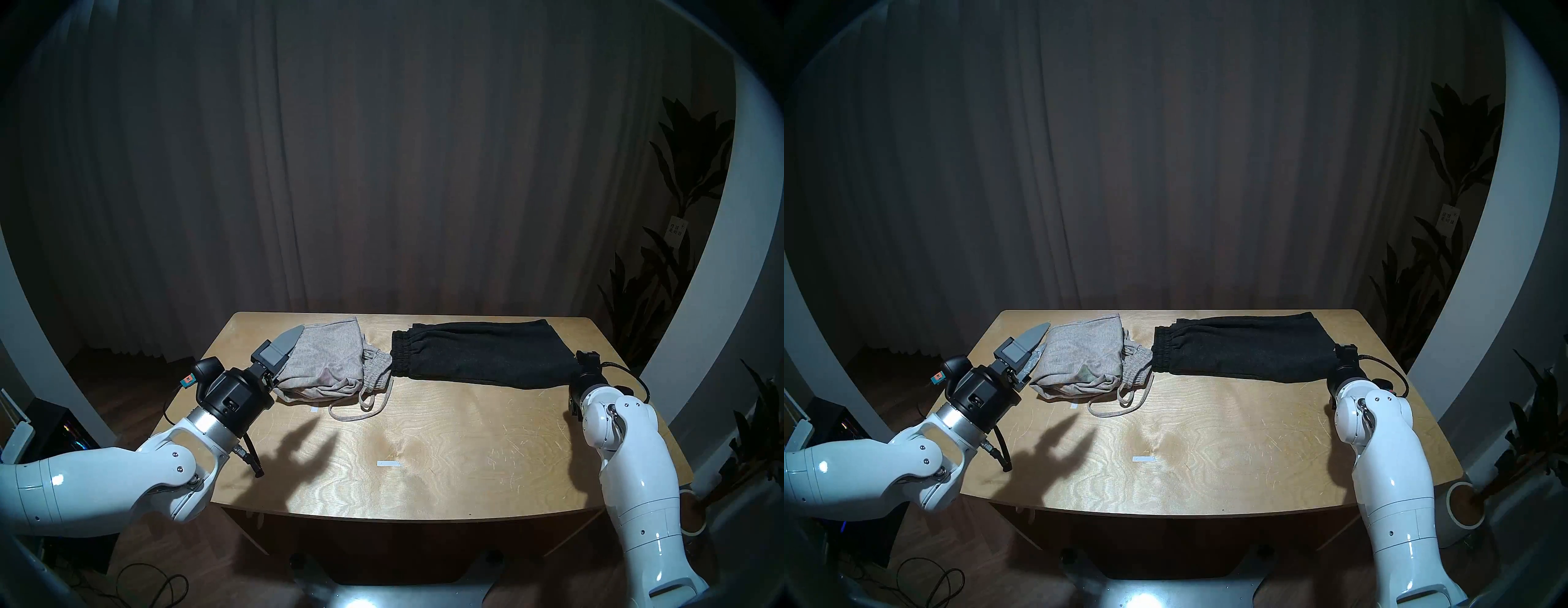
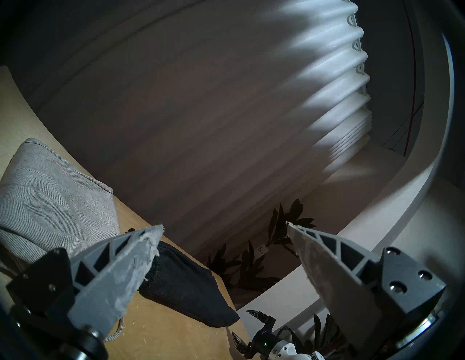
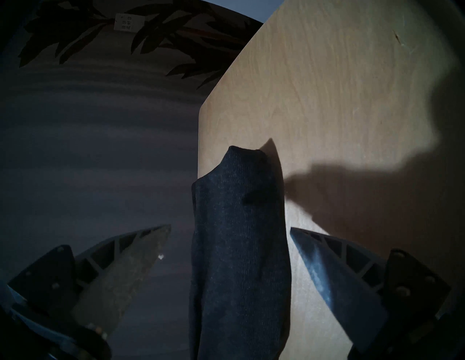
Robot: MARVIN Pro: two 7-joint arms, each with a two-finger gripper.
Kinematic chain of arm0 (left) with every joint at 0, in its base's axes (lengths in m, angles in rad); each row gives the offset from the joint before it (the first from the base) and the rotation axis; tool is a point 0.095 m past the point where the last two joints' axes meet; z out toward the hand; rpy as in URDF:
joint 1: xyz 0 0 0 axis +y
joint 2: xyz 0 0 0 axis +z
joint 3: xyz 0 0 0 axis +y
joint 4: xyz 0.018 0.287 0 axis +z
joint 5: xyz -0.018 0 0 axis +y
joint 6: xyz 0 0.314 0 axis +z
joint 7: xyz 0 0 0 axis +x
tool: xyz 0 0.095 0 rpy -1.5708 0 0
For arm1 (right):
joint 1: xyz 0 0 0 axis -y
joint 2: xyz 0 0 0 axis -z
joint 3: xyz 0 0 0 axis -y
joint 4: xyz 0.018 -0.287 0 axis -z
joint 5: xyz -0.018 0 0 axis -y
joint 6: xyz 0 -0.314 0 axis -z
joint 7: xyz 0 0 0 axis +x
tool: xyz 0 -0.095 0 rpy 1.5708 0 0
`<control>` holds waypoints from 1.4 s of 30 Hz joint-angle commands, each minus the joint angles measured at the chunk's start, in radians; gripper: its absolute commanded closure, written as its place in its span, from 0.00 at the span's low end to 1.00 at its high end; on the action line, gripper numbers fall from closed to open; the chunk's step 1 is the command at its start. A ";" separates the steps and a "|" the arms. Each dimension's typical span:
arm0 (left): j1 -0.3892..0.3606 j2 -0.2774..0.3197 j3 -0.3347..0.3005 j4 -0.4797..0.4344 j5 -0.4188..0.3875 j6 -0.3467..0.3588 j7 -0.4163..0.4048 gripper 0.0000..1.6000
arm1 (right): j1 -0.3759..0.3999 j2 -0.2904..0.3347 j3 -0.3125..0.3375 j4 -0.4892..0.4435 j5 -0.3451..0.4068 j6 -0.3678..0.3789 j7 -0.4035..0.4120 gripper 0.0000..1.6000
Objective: Fold pants twice and stack them
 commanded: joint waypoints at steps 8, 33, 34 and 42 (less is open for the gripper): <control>-0.012 -0.015 -0.009 -0.068 0.023 -0.059 0.080 0.00 | 0.064 0.061 -0.002 0.068 -0.011 0.058 0.039 0.00; 0.017 -0.017 0.002 -0.094 0.037 -0.118 0.133 0.00 | 0.199 0.065 -0.077 0.264 -0.101 0.044 0.065 0.00; 0.017 -0.016 0.003 -0.095 0.035 -0.119 0.133 0.00 | 0.202 0.065 -0.081 0.266 -0.104 0.041 0.059 0.00; 0.012 -0.019 0.000 -0.087 0.027 -0.104 0.129 0.00 | 0.227 0.063 -0.085 0.297 -0.105 0.029 0.000 0.00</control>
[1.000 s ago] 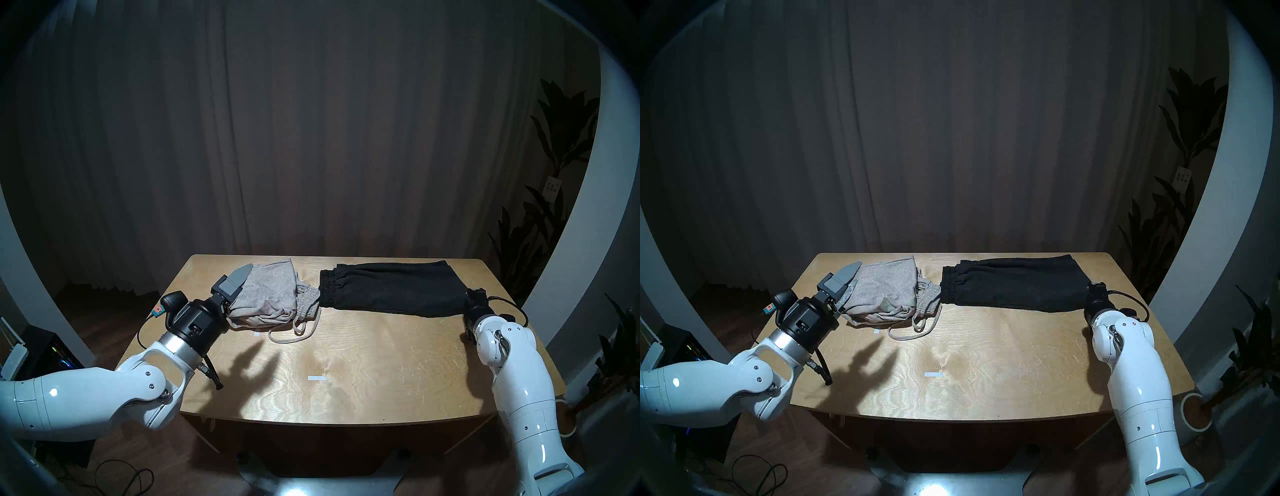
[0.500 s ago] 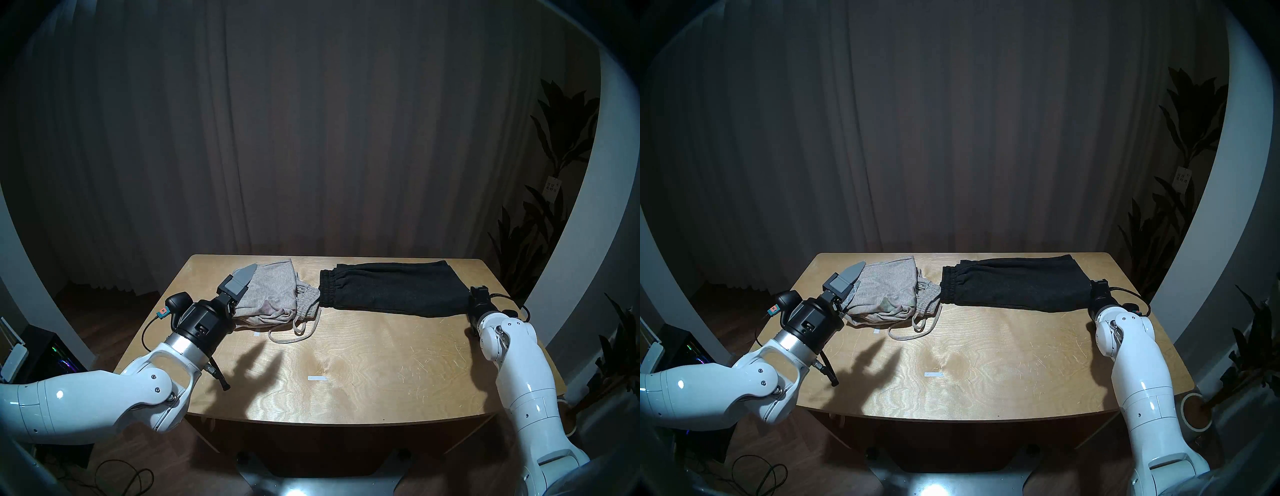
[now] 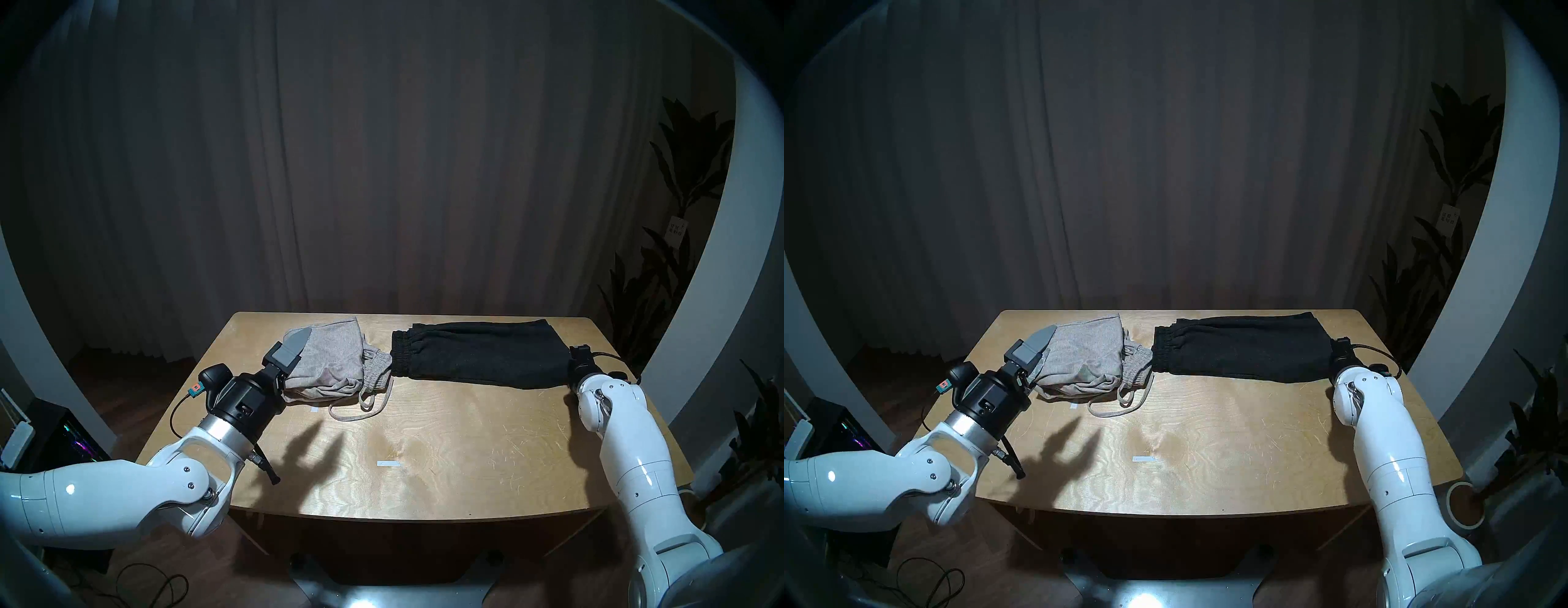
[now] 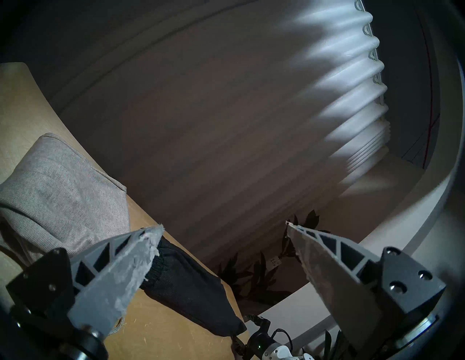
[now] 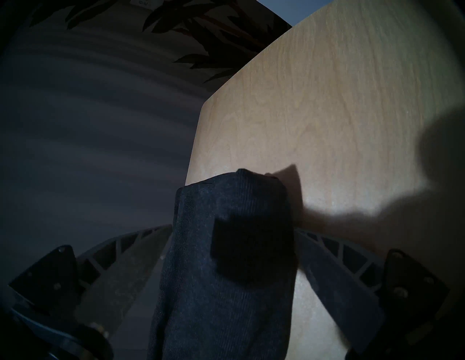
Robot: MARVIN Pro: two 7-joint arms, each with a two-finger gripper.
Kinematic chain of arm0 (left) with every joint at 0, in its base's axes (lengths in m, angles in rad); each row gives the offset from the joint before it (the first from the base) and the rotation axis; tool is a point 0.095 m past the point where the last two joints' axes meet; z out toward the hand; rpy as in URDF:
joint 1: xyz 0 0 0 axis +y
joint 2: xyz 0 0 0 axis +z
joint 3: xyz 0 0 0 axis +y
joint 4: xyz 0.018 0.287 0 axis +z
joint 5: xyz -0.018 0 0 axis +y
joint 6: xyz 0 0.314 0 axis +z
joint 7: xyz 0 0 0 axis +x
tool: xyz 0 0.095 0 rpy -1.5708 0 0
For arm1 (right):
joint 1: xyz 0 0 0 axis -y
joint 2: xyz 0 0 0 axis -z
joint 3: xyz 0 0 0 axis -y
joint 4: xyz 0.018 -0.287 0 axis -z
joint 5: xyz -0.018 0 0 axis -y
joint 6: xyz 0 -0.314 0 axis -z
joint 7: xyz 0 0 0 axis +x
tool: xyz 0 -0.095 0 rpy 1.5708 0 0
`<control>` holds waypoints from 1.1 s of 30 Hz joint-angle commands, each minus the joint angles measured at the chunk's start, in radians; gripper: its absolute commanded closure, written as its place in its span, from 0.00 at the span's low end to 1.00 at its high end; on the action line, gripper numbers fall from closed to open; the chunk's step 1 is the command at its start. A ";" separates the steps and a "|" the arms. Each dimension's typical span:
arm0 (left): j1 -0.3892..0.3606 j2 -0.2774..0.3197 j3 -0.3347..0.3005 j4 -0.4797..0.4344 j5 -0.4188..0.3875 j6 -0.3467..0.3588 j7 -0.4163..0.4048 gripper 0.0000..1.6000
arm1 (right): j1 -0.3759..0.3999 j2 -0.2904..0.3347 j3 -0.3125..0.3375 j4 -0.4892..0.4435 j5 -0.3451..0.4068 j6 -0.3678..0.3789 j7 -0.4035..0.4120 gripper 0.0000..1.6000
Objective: Fold pants twice and stack them
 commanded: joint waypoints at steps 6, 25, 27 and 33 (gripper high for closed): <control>-0.023 -0.013 -0.012 0.010 -0.008 0.028 -0.010 0.00 | 0.060 0.004 -0.003 0.074 -0.005 -0.006 -0.022 0.00; -0.032 -0.049 -0.015 0.041 -0.008 0.041 0.011 0.00 | 0.164 -0.027 -0.047 0.231 -0.028 -0.020 0.094 0.00; -0.033 -0.052 -0.015 0.044 -0.007 0.041 0.010 0.00 | 0.167 -0.029 -0.048 0.236 -0.026 -0.017 0.094 0.05; -0.040 -0.063 -0.019 0.058 -0.009 0.050 0.006 0.00 | 0.168 -0.025 -0.061 0.223 -0.032 -0.009 0.056 0.64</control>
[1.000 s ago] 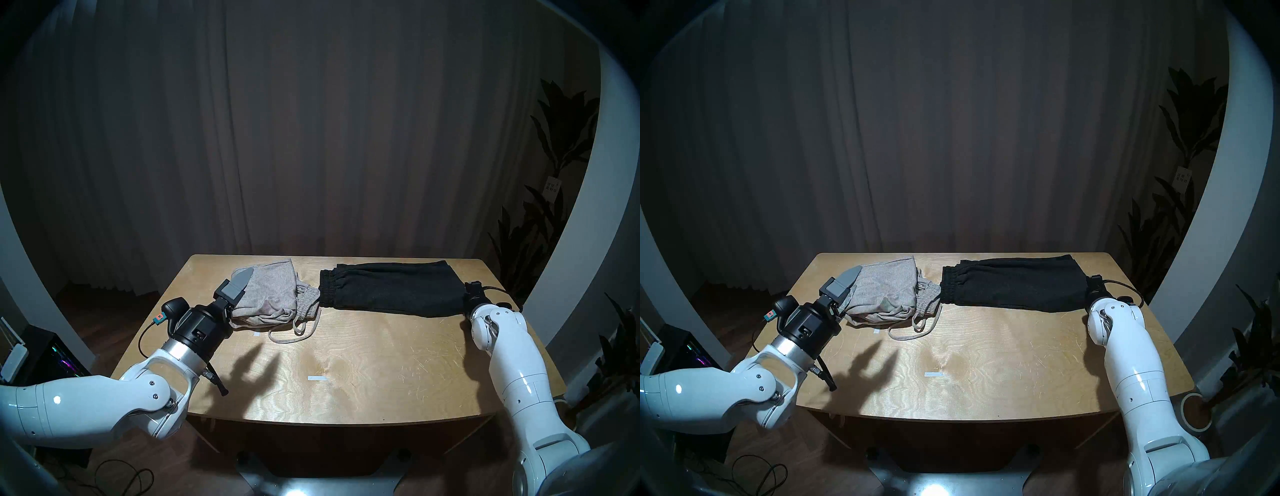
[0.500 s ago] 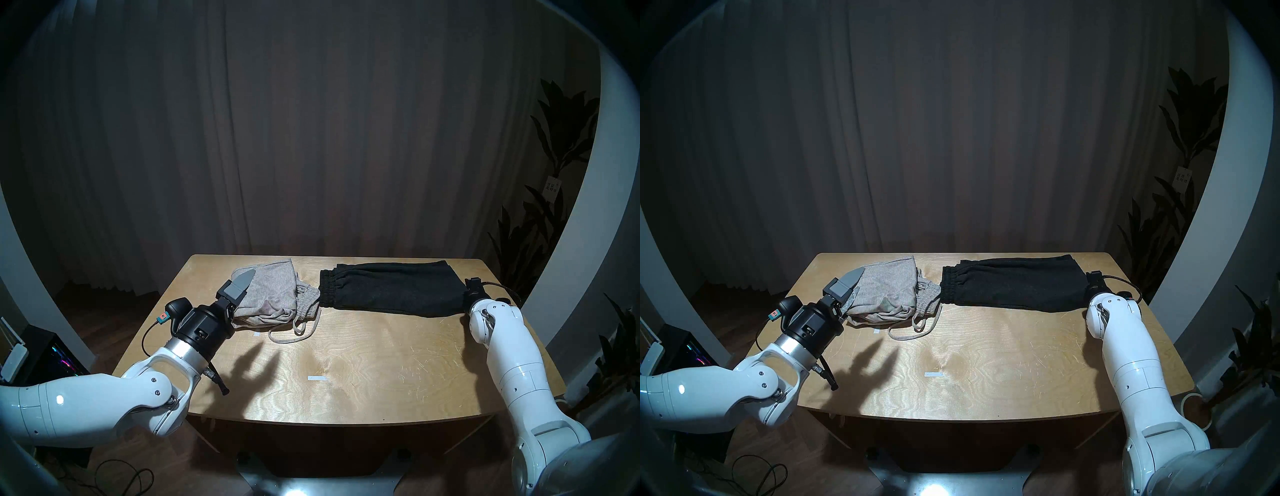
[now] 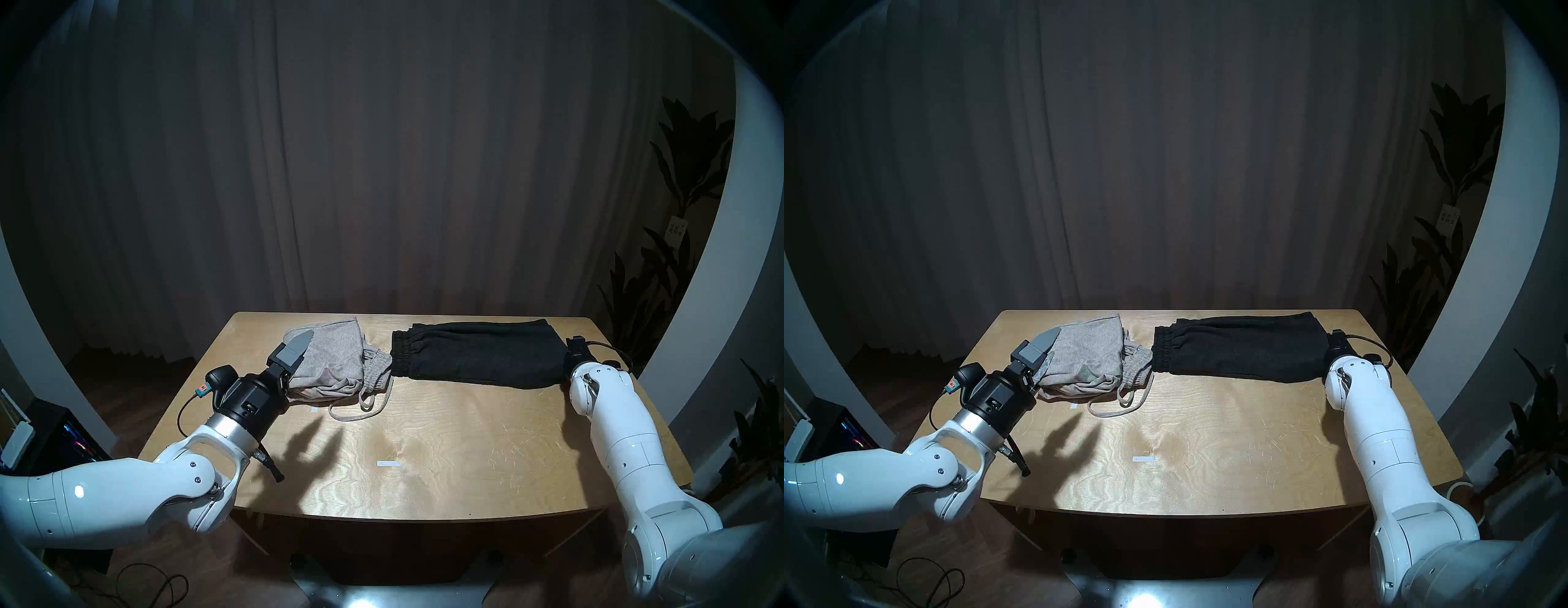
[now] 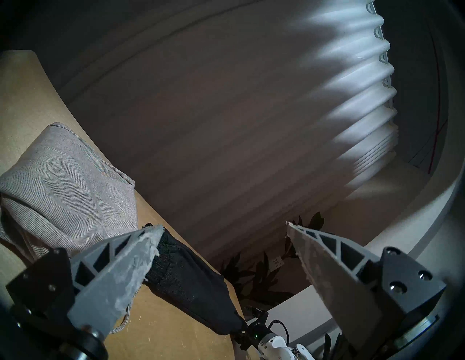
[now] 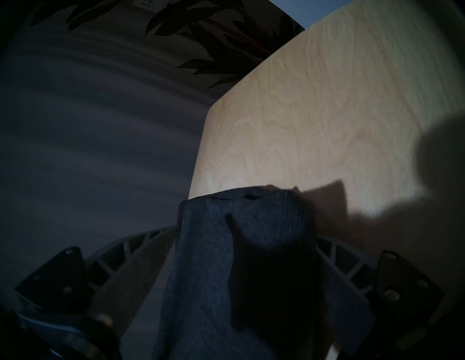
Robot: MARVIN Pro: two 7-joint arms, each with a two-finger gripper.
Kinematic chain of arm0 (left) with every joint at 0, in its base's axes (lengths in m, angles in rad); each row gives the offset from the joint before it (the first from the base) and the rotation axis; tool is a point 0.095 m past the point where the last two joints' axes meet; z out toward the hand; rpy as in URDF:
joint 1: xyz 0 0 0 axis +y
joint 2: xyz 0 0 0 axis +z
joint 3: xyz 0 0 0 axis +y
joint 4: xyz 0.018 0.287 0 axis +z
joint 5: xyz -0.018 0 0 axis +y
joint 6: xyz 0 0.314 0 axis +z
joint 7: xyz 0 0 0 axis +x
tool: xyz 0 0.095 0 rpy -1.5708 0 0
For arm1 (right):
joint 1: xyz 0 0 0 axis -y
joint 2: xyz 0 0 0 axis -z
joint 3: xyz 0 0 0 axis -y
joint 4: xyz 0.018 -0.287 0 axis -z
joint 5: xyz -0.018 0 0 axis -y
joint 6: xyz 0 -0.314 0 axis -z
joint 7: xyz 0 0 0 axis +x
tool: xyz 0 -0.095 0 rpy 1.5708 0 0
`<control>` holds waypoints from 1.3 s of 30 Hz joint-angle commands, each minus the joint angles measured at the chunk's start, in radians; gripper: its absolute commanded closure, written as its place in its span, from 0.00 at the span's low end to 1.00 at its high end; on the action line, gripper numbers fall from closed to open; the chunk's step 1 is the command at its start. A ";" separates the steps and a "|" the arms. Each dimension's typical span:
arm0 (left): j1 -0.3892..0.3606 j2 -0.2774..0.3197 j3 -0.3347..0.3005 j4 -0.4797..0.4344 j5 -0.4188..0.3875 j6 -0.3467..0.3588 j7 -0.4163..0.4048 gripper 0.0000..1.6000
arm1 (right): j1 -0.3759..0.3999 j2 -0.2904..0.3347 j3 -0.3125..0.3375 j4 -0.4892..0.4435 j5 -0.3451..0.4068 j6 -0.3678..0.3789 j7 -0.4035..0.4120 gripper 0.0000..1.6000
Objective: Fold pants twice and stack them
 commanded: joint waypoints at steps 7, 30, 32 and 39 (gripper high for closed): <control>-0.025 -0.017 -0.018 0.015 -0.001 0.011 -0.014 0.00 | 0.001 -0.002 -0.003 -0.035 0.009 0.013 -0.046 1.00; -0.007 0.000 -0.018 0.026 -0.041 0.015 -0.071 0.00 | -0.073 0.048 -0.058 -0.298 -0.072 0.014 -0.041 1.00; -0.003 0.005 -0.018 0.026 -0.050 0.014 -0.081 0.00 | -0.067 0.048 -0.076 -0.309 -0.085 0.016 -0.041 1.00; 0.016 0.023 -0.015 0.028 -0.086 0.004 -0.113 0.00 | -0.025 0.033 -0.155 -0.326 -0.137 0.019 -0.050 1.00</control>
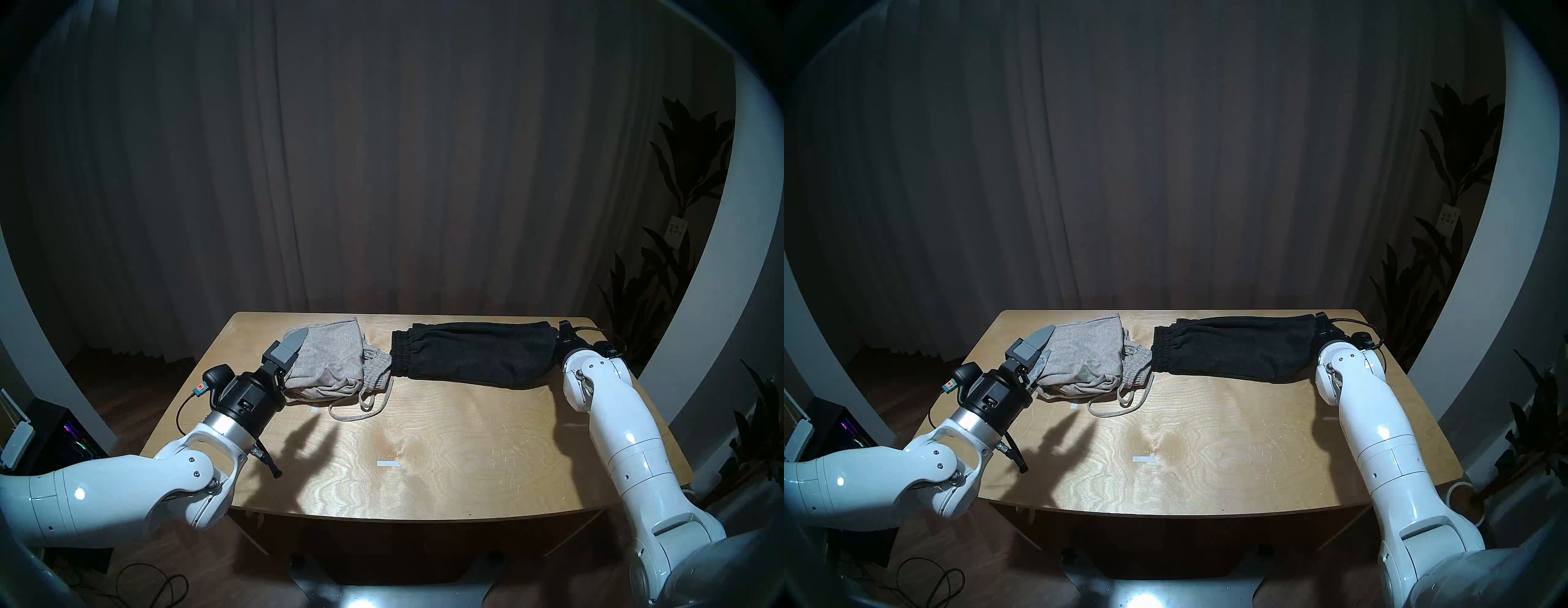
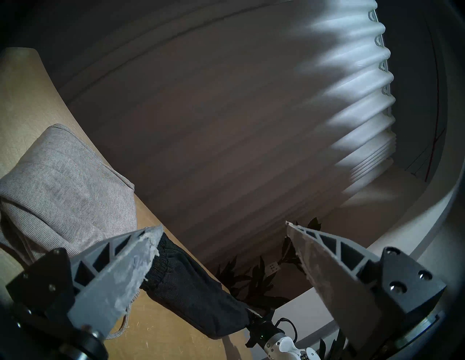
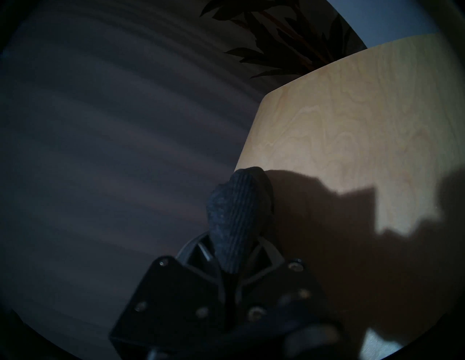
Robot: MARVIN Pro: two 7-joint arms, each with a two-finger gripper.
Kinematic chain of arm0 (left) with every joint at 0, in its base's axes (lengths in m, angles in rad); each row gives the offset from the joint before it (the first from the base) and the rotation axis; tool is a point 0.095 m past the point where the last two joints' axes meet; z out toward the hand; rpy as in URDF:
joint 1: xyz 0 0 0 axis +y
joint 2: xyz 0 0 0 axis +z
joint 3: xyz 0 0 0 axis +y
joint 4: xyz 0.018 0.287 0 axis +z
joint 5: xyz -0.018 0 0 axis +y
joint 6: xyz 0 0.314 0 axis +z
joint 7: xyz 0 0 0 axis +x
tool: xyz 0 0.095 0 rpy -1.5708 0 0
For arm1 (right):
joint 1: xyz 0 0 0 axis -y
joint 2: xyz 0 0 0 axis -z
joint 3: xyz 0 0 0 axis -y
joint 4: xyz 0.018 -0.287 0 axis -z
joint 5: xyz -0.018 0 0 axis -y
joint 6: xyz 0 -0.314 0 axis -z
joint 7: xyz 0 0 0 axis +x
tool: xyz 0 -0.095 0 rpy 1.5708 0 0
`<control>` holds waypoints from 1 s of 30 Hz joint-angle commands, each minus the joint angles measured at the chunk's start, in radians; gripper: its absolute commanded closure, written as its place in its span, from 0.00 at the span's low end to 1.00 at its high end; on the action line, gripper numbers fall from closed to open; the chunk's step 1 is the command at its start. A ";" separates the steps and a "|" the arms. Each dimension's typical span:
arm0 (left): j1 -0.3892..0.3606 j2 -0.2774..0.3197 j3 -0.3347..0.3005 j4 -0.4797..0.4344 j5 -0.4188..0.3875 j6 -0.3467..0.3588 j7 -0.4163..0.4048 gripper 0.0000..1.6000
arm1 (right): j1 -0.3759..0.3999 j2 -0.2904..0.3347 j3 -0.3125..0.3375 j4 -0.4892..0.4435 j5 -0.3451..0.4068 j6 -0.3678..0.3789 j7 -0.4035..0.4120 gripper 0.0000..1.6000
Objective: Fold pants twice and stack them
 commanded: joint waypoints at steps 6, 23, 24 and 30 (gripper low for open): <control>0.036 0.043 -0.010 -0.003 -0.051 -0.028 -0.070 0.00 | 0.114 -0.029 -0.136 -0.031 -0.093 0.017 -0.005 1.00; 0.117 0.126 -0.010 -0.014 -0.167 -0.096 -0.181 0.00 | 0.274 -0.133 -0.273 0.119 -0.194 0.059 0.004 1.00; 0.121 0.129 -0.010 -0.014 -0.174 -0.100 -0.186 0.00 | 0.286 -0.141 -0.283 0.134 -0.199 0.058 0.006 1.00; 0.138 0.146 -0.009 -0.015 -0.208 -0.116 -0.214 0.00 | 0.334 -0.171 -0.354 0.173 -0.232 0.097 0.019 1.00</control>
